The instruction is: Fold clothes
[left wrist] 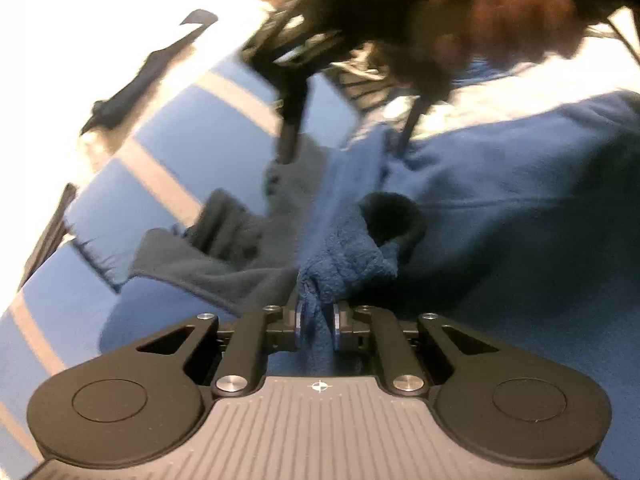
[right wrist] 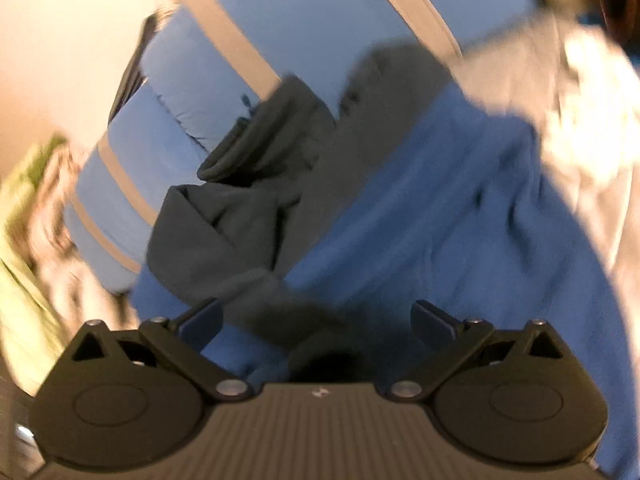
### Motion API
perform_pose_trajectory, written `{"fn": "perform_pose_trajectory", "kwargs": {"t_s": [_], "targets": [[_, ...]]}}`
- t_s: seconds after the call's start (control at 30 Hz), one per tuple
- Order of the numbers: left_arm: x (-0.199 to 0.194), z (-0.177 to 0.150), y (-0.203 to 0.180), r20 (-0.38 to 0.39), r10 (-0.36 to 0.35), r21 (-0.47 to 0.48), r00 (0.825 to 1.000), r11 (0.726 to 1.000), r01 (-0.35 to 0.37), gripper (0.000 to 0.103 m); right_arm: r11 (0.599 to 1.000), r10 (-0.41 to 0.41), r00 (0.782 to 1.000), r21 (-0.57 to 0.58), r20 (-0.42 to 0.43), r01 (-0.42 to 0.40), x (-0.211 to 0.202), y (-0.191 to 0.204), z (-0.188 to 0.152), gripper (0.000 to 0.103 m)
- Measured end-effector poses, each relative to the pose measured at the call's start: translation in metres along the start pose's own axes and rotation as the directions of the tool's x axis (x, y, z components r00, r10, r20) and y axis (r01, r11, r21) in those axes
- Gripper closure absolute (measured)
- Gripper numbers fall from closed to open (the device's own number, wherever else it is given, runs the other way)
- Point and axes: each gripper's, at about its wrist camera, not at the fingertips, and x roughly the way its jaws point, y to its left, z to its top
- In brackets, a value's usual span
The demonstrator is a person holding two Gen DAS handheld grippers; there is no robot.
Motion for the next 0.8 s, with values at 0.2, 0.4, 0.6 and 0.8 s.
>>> {"fn": "perform_pose_trajectory", "kwargs": {"t_s": [0.2,0.4,0.6,0.8], "targets": [[-0.004,0.004,0.008,-0.019,0.054,-0.043,0.998,0.998,-0.054,0.090,0.975,0.136,0.984,0.188,-0.110,-0.114,0.016,-0.014,-0.016,0.000],[-0.007,0.009,0.004,-0.002,0.036,-0.033,0.999,0.999,-0.036,0.090,0.920,0.292,0.948,0.309,-0.123,-0.243,0.037,-0.016,-0.031,0.002],[-0.014,0.009,-0.005,0.019,-0.014,-0.018,1.000,1.000,0.014,0.091,0.908,0.310,0.944,0.330,-0.113,-0.259,0.046,-0.014,-0.041,0.032],[-0.015,0.007,-0.002,0.022,-0.035,-0.054,0.999,0.998,0.036,0.088,0.933,0.268,0.962,0.264,-0.060,-0.243,0.038,-0.010,-0.035,0.086]]}}
